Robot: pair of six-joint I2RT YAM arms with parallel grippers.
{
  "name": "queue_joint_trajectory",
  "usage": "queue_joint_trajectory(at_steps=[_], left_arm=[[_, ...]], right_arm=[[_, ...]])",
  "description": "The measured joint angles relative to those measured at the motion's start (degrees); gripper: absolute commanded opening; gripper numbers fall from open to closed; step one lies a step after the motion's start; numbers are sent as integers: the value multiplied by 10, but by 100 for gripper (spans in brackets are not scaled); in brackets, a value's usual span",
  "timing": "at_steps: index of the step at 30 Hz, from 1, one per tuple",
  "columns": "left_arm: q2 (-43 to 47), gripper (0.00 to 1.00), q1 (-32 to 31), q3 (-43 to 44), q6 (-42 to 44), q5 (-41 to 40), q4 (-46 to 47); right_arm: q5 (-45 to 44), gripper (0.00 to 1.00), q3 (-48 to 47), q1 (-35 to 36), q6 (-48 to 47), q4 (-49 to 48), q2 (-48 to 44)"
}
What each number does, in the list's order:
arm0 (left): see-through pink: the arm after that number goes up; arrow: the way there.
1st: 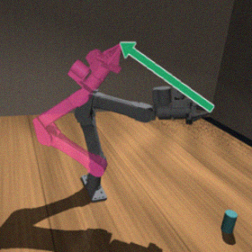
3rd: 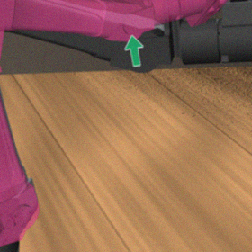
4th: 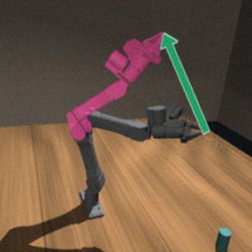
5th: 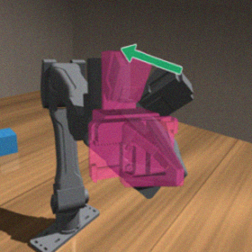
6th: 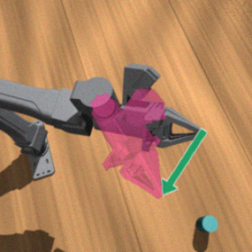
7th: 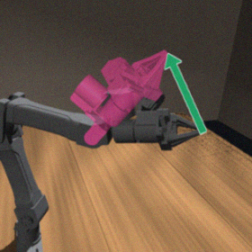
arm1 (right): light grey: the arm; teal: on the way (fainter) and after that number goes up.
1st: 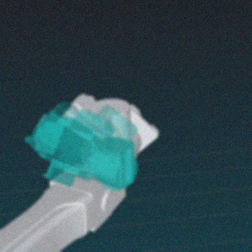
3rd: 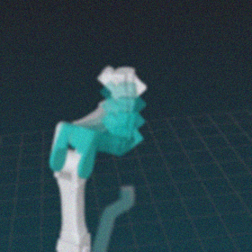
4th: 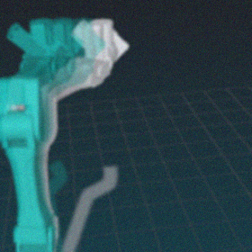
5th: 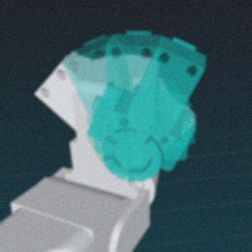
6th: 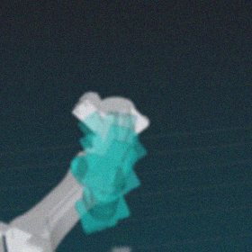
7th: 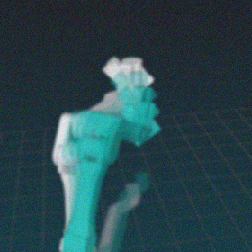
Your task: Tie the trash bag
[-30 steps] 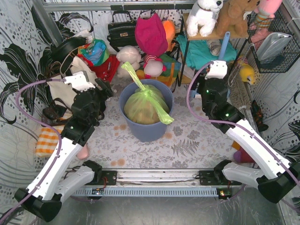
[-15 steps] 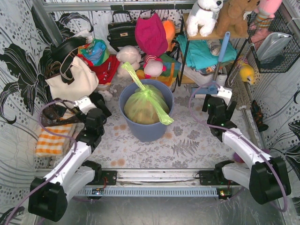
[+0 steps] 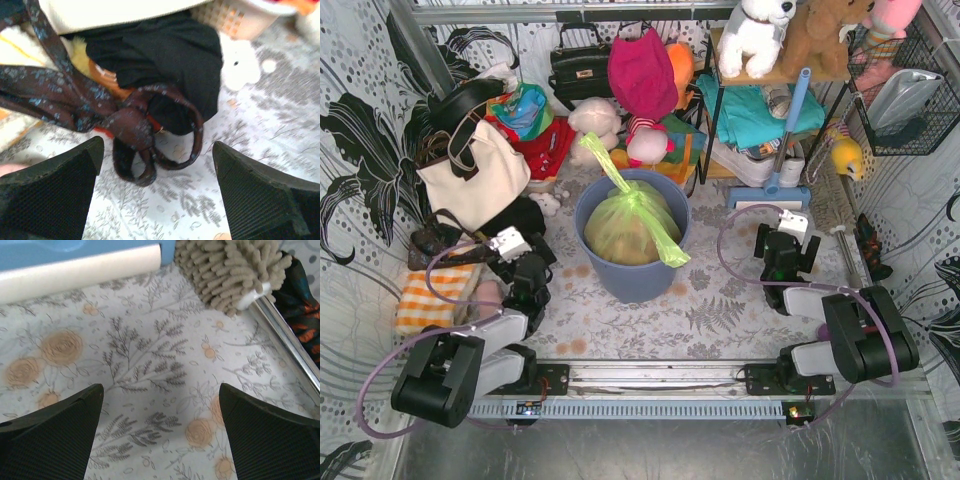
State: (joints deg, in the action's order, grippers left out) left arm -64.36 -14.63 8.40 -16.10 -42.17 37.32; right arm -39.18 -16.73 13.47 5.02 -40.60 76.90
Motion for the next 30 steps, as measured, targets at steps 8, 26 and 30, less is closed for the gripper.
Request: queue_joint_trajectory(at_steps=[8,26,30], left_arm=[[-79,98,28,2,52,64,174],[-195,98,61,5,126,271,331],[-196,98,61,5,125,272,335]], right_arm=[[68,97,2,-23,-52,-96,34],[264,97,54,-107,-75,-278,103],[285,97,58,-108,-77,-293,110]])
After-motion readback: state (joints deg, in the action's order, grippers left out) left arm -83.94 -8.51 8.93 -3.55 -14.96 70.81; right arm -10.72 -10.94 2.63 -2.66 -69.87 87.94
